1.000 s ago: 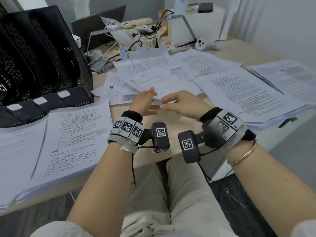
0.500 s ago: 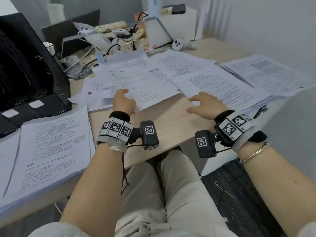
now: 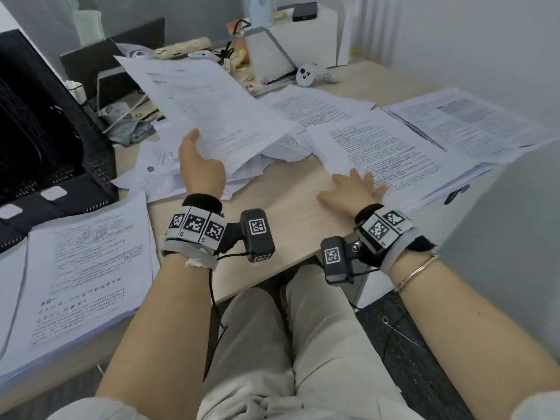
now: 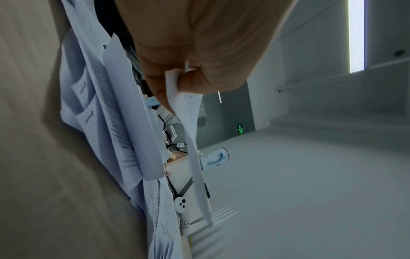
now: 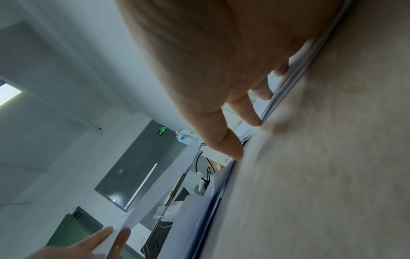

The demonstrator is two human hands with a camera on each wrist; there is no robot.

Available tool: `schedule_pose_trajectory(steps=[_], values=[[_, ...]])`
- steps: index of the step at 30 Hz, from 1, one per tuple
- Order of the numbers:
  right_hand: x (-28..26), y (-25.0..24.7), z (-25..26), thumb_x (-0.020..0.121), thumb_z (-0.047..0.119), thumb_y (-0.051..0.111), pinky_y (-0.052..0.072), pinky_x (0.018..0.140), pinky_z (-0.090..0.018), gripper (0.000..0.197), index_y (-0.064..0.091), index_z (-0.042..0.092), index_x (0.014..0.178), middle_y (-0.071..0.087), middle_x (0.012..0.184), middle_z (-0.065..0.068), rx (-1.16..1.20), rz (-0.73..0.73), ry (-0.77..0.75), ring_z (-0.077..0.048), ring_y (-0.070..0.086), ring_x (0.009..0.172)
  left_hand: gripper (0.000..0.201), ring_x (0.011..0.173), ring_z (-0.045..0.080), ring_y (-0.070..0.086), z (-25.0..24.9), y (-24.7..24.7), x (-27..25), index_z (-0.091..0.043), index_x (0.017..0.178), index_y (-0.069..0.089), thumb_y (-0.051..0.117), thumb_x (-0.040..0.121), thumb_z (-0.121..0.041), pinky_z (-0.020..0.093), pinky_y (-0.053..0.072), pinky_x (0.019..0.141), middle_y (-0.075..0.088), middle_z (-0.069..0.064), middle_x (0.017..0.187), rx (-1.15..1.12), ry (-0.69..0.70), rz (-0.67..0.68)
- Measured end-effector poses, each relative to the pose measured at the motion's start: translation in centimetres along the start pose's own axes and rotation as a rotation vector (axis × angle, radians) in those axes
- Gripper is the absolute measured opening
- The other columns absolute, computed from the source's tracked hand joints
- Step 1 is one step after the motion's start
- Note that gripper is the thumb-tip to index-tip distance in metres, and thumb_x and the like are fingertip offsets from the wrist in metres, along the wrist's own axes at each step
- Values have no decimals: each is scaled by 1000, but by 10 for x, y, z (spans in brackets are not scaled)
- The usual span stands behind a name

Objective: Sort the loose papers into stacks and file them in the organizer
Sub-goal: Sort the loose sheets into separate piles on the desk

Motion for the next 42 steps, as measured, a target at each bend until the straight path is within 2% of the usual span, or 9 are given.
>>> schedule_pose_trajectory(steps=[5,10,16,19,23,29,32,37,42], values=[[5,-3,-2,81,44,58,-7,115,-53,60,43,31,138,20,155,-5,169,-31,-4,-31,2,145,66,136,16,31,0,-1,1,-11,142,35,30,81,16,20,28,111,35,5,146,-15,-2,-15],[3,-15,11,88,35,54,7,116,-51,52,42,28,138,35,148,-4,419,-233,-115,-27,22,141,63,134,14,34,-1,5,-7,-11,135,44,30,81,17,21,28,112,41,4,141,19,52,11],[-5,-26,36,97,27,48,21,103,-22,57,24,20,147,29,152,-1,833,-192,-222,-16,26,140,61,129,16,40,-2,4,-21,-13,128,51,32,78,16,31,33,112,46,1,132,23,91,43],[-4,-22,43,95,19,50,27,99,-21,61,21,18,149,32,150,0,826,-170,-212,-15,31,136,59,126,18,43,-1,-1,-27,-13,124,54,32,76,15,36,37,109,48,-1,127,16,95,52],[-3,-10,56,90,8,49,34,106,-27,63,23,16,147,37,148,-3,778,-136,-223,-18,39,132,56,122,10,41,-2,-17,-30,-10,123,54,33,79,16,9,28,100,48,4,130,98,158,34],[-2,1,85,87,-2,47,30,98,-16,58,36,16,141,45,138,-3,734,-137,-256,-16,41,128,50,118,10,44,0,-52,-28,-11,125,53,37,83,12,-2,30,87,50,3,130,237,203,61],[-7,8,110,85,-9,42,25,92,-7,53,50,13,132,49,138,0,704,-159,-333,-13,41,130,49,124,15,44,5,-73,-28,-10,129,51,39,86,11,8,30,95,50,4,134,277,217,67],[-18,17,147,81,-14,37,30,91,-7,53,62,11,121,57,128,-1,709,-141,-374,-11,47,123,54,130,15,38,14,-107,-27,-11,136,44,36,87,11,8,26,96,44,4,139,284,151,45],[-35,31,188,78,-15,35,40,99,-19,55,65,10,116,60,123,-2,759,-126,-435,-10,51,116,56,133,14,35,28,-157,-26,-12,139,40,40,87,8,10,26,96,40,3,143,302,37,-23]])
Point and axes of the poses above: each hand's wrist, its own x-axis towards the middle knuckle, its own y-axis out of the palm, z = x × y, the point moved 2 cm from there along x, towards the middle knuckle
